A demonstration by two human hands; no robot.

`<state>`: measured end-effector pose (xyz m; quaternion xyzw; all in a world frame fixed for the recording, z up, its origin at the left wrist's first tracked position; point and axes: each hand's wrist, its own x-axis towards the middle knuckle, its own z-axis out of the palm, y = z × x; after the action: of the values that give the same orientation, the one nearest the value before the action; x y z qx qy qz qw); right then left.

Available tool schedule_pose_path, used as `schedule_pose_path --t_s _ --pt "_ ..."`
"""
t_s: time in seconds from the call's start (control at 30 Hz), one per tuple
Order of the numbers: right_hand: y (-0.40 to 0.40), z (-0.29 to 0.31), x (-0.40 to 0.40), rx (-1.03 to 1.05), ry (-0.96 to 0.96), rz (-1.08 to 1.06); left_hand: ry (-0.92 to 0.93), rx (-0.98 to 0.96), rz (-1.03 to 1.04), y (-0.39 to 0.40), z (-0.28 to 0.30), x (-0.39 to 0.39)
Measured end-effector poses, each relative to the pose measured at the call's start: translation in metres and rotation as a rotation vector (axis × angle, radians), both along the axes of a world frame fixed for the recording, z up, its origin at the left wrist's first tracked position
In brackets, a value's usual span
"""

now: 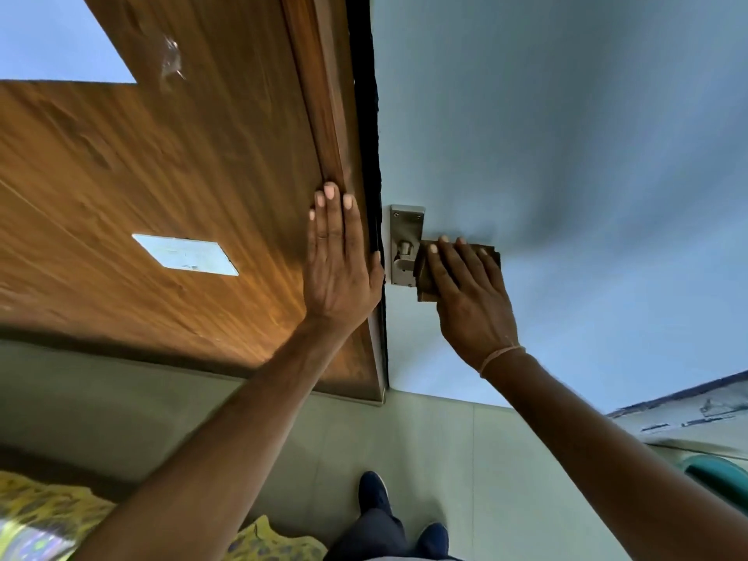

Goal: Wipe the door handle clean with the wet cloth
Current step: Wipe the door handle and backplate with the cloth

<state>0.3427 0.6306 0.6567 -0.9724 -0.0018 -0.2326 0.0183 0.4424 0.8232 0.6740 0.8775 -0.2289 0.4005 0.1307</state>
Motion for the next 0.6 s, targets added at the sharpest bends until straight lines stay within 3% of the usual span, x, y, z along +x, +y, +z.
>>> schedule_pose_path --t_s 0.1,0.3,0.43,0.6 --pt "0.005 0.001 -0.004 0.049 -0.015 -0.113 0.055 -0.029 -0.011 -0.006 0.0 -0.002" --pt "0.027 0.001 0.0 0.026 -0.014 -0.024 0.058 -0.004 -0.001 -0.001 -0.001 -0.004" --pt "0.017 0.004 0.002 0.179 -0.061 -0.276 0.061 0.032 -0.017 0.006 -0.013 -0.005" --pt "0.045 0.006 0.014 0.086 -0.033 -0.157 0.103 -0.002 -0.049 0.003 -0.016 -0.007"
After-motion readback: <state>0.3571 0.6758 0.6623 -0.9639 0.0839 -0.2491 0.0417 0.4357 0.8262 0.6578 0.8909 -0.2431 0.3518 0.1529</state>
